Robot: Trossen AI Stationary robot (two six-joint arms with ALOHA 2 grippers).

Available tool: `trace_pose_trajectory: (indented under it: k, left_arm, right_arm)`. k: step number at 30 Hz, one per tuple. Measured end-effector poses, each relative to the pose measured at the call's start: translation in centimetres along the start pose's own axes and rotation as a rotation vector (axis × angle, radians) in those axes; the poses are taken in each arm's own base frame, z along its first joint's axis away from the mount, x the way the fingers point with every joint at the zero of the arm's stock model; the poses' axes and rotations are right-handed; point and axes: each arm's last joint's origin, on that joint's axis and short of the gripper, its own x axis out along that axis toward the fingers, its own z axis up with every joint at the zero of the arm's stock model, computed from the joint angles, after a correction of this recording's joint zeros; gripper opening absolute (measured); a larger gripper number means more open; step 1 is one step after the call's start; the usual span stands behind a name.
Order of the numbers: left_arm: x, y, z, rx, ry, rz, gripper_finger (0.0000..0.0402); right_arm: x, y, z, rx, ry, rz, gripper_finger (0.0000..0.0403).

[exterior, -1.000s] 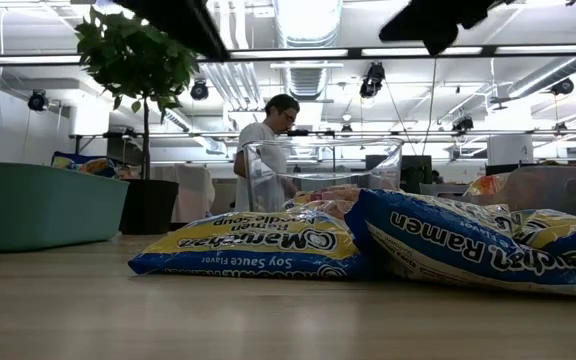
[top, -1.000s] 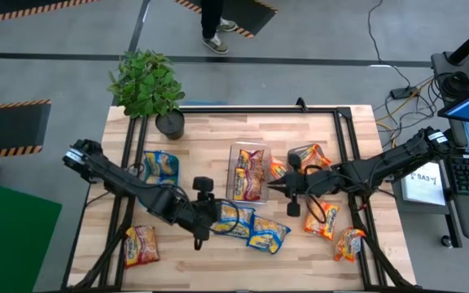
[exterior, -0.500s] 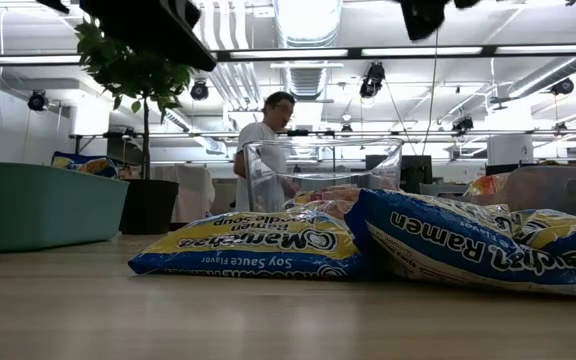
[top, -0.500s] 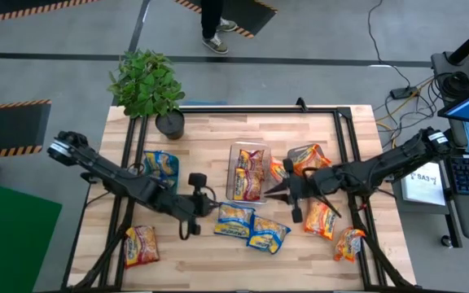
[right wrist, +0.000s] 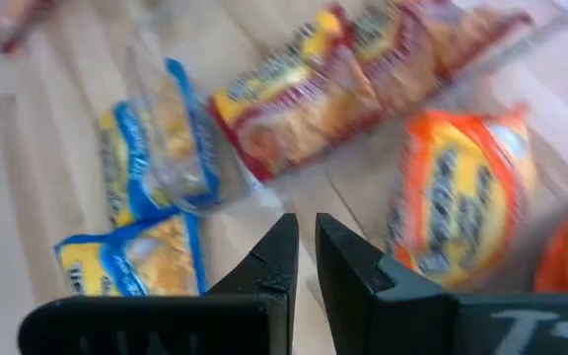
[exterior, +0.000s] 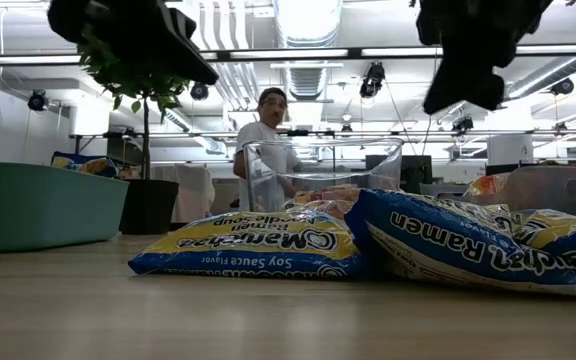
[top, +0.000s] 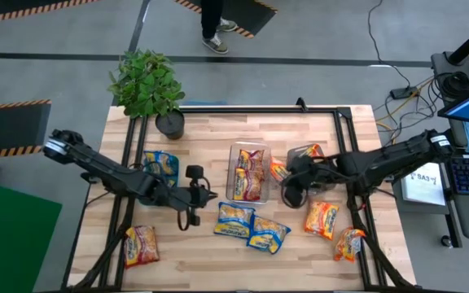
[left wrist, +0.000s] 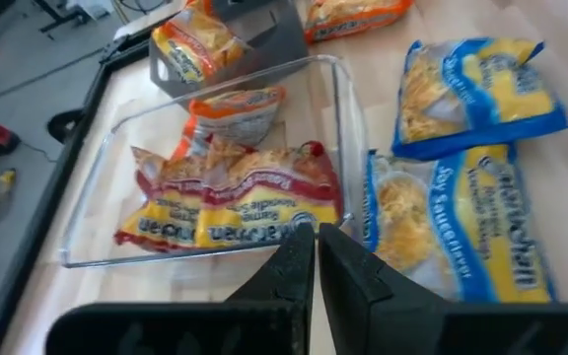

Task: Sort Maruchan noodles
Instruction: Put the orange noodle pack into the black bin

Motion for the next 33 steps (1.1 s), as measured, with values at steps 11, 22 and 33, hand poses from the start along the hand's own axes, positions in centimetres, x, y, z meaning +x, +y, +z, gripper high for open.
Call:
trace_pose_trajectory:
  k: [11,22,33]
  left_arm:
    - [-0.3,1.0,1.7,0.130,-0.009,0.195,0.0002]
    - [-0.8,2.1,2.7,0.236,0.037,0.424,0.0002]
    - [-0.6,2.7,2.4,0.236,0.068,0.444,0.0002]
  right_arm:
    - [-0.1,-0.5,0.3,0.160,0.004,-0.039,0.0080]
    - [4.0,-0.7,-0.5,-0.330,0.061,-0.251,0.0201]
    - [9.8,-1.9,-0.9,-0.348,0.120,-0.413,0.0211]
